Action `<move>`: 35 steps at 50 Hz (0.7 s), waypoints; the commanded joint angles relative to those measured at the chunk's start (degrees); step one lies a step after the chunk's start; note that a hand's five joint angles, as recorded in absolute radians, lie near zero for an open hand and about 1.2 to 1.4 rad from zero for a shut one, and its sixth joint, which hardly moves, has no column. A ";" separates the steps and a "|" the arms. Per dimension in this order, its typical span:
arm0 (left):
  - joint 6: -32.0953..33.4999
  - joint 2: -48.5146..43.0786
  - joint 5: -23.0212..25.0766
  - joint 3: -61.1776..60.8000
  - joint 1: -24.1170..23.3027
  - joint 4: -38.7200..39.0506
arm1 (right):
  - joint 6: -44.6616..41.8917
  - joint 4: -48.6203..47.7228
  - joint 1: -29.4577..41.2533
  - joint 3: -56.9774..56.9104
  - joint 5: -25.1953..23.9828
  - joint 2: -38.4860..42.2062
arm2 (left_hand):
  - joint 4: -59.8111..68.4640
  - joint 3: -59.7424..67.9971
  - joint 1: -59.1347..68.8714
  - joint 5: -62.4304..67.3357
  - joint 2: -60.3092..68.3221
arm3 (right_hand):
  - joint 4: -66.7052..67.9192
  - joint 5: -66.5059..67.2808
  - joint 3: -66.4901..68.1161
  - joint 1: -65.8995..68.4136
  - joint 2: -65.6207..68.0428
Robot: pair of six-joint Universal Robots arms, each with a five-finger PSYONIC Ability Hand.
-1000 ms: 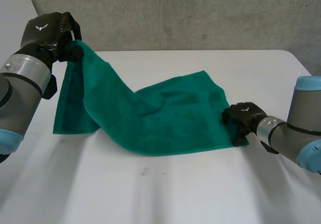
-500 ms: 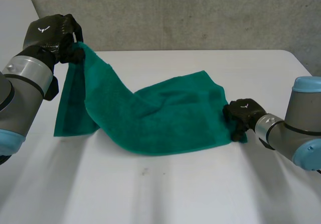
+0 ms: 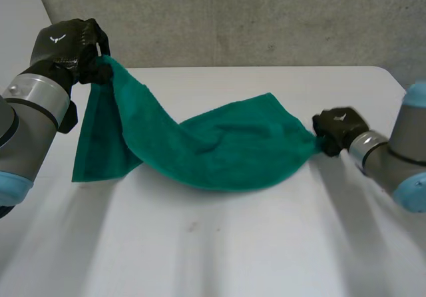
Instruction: Fold the towel.
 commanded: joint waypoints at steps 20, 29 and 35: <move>13.14 0.62 7.60 -14.19 5.90 -18.06 | -37.02 33.42 -4.96 15.06 5.79 -26.42 | 11.48 11.53 15.32 15.10 11.28 | 11.92 14.11 12.80 24.40 12.69; 18.61 -12.75 6.55 0.64 4.85 -16.56 | -25.28 29.03 -4.35 -6.96 7.02 -12.06 | 11.48 11.53 15.32 15.10 11.28 | 11.92 14.11 12.80 24.40 12.69; 8.09 -13.55 2.51 24.68 3.97 -11.14 | -8.60 18.78 -4.79 -24.53 7.10 -10.56 | 11.48 11.53 15.32 15.10 11.28 | 11.92 14.11 12.80 24.40 12.69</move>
